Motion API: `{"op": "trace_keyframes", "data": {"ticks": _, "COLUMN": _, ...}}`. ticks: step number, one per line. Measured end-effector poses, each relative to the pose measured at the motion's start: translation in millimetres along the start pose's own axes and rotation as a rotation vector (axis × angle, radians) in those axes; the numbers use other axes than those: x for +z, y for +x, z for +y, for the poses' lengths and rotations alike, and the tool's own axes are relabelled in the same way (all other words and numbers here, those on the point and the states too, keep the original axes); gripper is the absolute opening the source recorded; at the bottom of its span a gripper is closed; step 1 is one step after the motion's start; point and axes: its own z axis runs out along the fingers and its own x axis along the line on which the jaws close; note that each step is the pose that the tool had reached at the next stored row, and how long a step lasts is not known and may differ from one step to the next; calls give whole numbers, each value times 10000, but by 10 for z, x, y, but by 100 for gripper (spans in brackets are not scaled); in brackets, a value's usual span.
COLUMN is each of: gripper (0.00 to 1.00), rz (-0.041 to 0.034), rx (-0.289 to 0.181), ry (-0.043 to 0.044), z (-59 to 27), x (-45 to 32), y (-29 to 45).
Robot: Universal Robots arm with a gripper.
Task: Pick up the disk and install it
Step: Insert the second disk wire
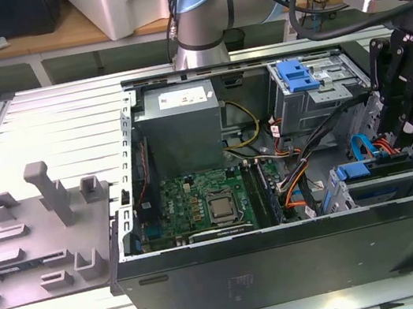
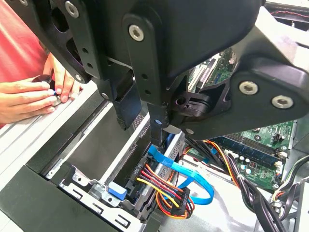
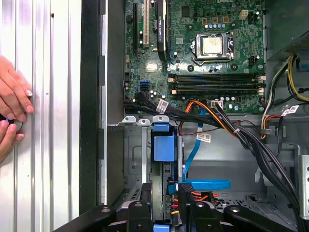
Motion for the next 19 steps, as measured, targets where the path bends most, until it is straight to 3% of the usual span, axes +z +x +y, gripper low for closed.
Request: {"op": "trace_keyframes", "data": {"ticks": 19, "gripper": 36, "rz": 1, "rx": 0, "ry": 0, "z": 5, "x": 0, "y": 0}}
